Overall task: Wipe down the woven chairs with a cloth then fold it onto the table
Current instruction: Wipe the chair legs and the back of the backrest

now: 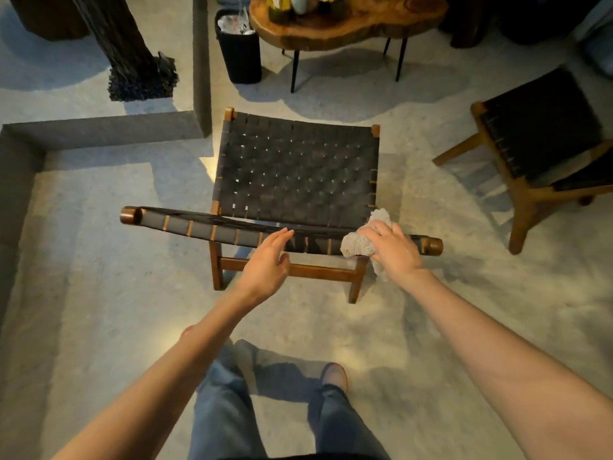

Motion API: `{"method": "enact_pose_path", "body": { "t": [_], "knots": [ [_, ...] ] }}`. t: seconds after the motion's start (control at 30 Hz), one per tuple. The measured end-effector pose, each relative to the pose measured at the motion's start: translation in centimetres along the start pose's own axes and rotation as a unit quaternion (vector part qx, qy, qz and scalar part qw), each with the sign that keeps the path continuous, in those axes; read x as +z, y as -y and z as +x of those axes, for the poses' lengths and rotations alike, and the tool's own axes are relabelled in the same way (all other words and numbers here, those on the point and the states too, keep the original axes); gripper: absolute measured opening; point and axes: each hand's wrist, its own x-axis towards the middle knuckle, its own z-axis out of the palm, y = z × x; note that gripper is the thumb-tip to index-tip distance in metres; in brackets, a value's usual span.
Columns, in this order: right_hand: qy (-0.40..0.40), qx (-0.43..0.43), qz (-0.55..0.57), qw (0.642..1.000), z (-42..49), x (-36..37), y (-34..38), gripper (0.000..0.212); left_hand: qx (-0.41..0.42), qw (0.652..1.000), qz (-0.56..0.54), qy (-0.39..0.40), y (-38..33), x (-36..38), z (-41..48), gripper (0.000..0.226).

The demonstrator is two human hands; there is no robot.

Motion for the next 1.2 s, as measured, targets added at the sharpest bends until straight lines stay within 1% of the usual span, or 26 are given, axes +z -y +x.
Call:
{"method": "enact_pose_path", "body": {
  "t": [0.13, 0.23, 0.27, 0.3, 0.37, 0.47, 0.5, 0.57, 0.6, 0.67, 0.77, 0.83, 0.9, 0.97, 1.03, 1.1, 1.17, 1.2],
  "knots": [
    [-0.023, 0.006, -0.023, 0.999, -1.9, -1.6, -5.3, 0.057, 0.01, 1.0, 0.021, 0.005, -3.6, 4.0, 1.0, 0.054],
    [-0.091, 0.012, -0.02, 0.996, -3.5, -2.5, -7.2, 0.06, 0.009, 0.999, 0.043, 0.019, -5.3, 5.8, 1.9, 0.055],
    [-0.1, 0.018, -0.023, 0.995, -3.8, -2.5, -7.7, 0.061, 0.01, 0.998, 0.053, 0.02, -5.8, 6.3, 2.3, 0.055],
    [-0.094, 0.027, -0.03, 0.995, -3.9, -2.3, -8.0, 0.062, 0.012, 0.998, 0.063, 0.021, -6.2, 6.6, 2.8, 0.055],
    [-0.059, 0.051, -0.023, 0.997, -3.7, -1.6, -8.4, 0.062, 0.018, 0.995, 0.094, 0.022, -6.7, 7.3, 3.6, 0.054],
    [0.007, 0.086, 0.07, 0.994, -2.5, -0.7, -9.2, 0.066, 0.027, 0.984, 0.177, 0.02, -6.6, 8.1, 5.2, 0.052],
    [0.021, 0.098, 0.114, 0.988, -2.2, -0.4, -9.4, 0.064, 0.027, 0.979, 0.2, 0.022, -6.3, 8.4, 5.6, 0.051],
    [0.013, 0.115, 0.176, 0.978, -1.6, 0.4, -9.6, 0.049, 0.034, 0.972, 0.232, 0.021, -5.6, 9.1, 6.5, 0.05],
    [-0.006, 0.121, 0.189, 0.974, -1.6, 0.9, -9.5, 0.042, 0.039, 0.968, 0.248, 0.02, -5.2, 9.5, 6.7, 0.05],
    [-0.069, 0.138, 0.206, 0.966, -1.5, 1.7, -9.3, 0.036, 0.043, 0.963, 0.267, 0.011, -4.3, 10.2, 7.1, 0.05],
    [-0.162, 0.175, 0.214, 0.947, -1.9, 3.0, -8.3, 0.031, 0.068, 0.956, 0.286, -0.019, -2.9, 11.2, 7.0, 0.051],
    [-0.229, 0.209, 0.215, 0.926, -2.2, 3.9, -7.2, 0.031, 0.097, 0.949, 0.297, -0.046, -2.0, 11.7, 6.8, 0.05],
    [-0.29, 0.247, 0.222, 0.898, -2.2, 4.5, -6.0, 0.034, 0.131, 0.944, 0.292, -0.081, -1.2, 12.3, 6.6, 0.051],
    [-0.337, 0.262, 0.242, 0.871, -2.3, 5.2, -5.4, 0.039, 0.167, 0.939, 0.278, -0.11, -0.3, 13.1, 6.1, 0.058],
    [-0.376, 0.246, 0.264, 0.853, -2.7, 5.9, -5.4, 0.046, 0.213, 0.927, 0.28, -0.13, 0.7, 14.3, 5.5, 0.072],
    [-0.395, 0.223, 0.287, 0.844, -3.3, 6.8, -5.5, 0.055, 0.263, 0.909, 0.289, -0.145, 1.6, 15.4, 5.2, 0.082],
    [-0.411, 0.208, 0.313, 0.83, -4.2, 8.6, -5.5, 0.065, 0.313, 0.892, 0.283, -0.163, 2.8, 16.8, 5.1, 0.085],
    [-0.426, 0.201, 0.336, 0.816, -4.7, 9.6, -5.6, 0.069, 0.334, 0.885, 0.275, -0.173, 3.5, 17.6, 5.1, 0.085]
  ]
}}
